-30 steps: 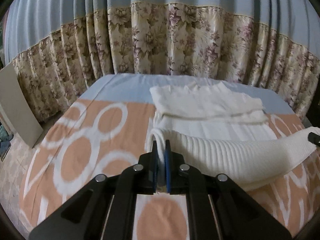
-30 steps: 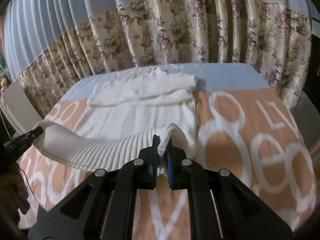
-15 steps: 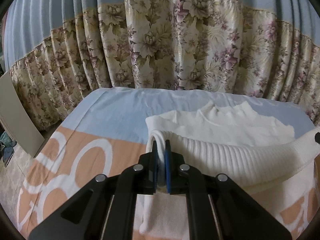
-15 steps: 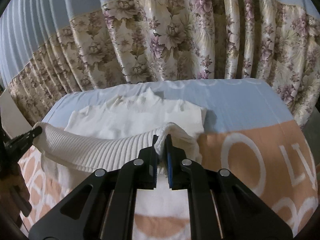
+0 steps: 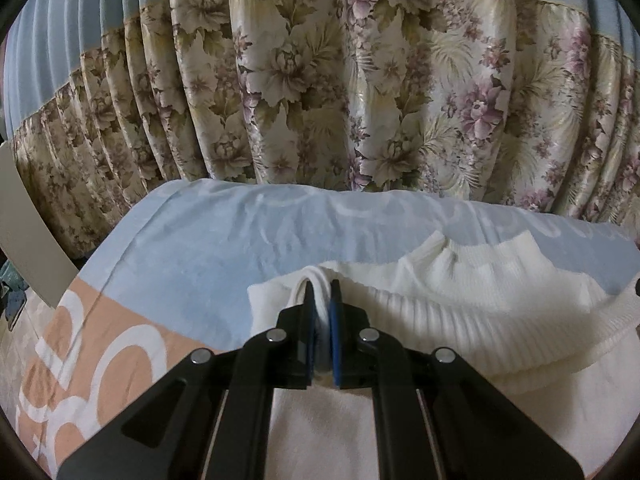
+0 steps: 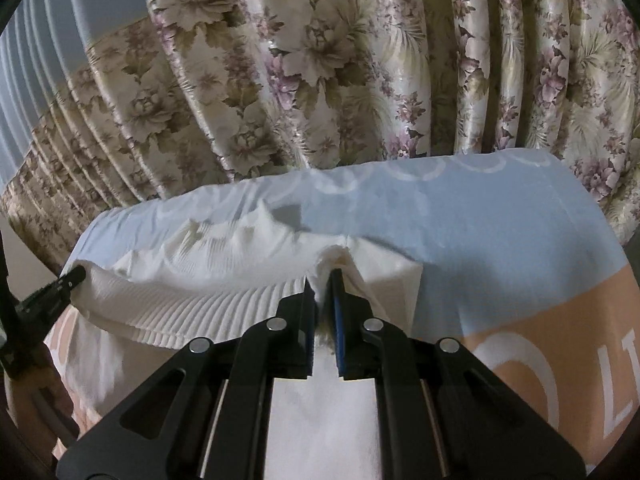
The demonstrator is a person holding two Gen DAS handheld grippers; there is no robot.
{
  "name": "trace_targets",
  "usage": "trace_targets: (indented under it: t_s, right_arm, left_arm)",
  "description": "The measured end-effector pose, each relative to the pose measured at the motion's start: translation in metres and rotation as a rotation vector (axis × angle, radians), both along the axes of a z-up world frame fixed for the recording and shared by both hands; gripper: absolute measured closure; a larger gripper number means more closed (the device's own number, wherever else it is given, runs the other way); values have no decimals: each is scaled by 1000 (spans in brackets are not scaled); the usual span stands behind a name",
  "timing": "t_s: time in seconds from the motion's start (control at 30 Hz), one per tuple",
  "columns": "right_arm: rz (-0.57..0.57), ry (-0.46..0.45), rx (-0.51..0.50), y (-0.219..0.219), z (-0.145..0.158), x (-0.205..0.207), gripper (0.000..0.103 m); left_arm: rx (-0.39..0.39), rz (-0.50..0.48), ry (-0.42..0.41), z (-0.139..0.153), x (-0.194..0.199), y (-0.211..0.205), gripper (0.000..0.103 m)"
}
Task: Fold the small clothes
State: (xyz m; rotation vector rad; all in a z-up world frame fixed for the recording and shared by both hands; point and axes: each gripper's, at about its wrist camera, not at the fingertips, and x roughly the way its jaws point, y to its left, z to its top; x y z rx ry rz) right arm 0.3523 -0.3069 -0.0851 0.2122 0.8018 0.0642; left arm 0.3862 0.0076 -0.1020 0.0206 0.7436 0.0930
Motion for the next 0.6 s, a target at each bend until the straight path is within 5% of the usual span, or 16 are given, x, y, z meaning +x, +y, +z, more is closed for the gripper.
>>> trace_targets:
  t_s: [0.23,0.3,0.33,0.37,0.5,0.53,0.6]
  right_arm:
    - [1,23,-8,-4,-6,28,96]
    - [-5,28,-7,-4,-9,34,96]
    - [-9,27,-2,-5,-9,35,96]
    - [-16,23,-1,-5,-8,36,96]
    - [-18,4,20,-7,-2,39,92]
    - [-21,-5,24,-8,1,39,85]
    - [-36,-26,30,-9,7,37,36]
  left_arm:
    - [-10,7,64,-17,27,2,92]
    - [-9,39,45,-14,28,6,72]
    - [2,53,21,-9,26,8,46]
    - [13,70,-6,-4,24,10,33]
    - [60,73,-35,13,22,12,32]
    - [68,71,-47,17,20,13,32]
    - [70,71,-56,23,17,16,32]
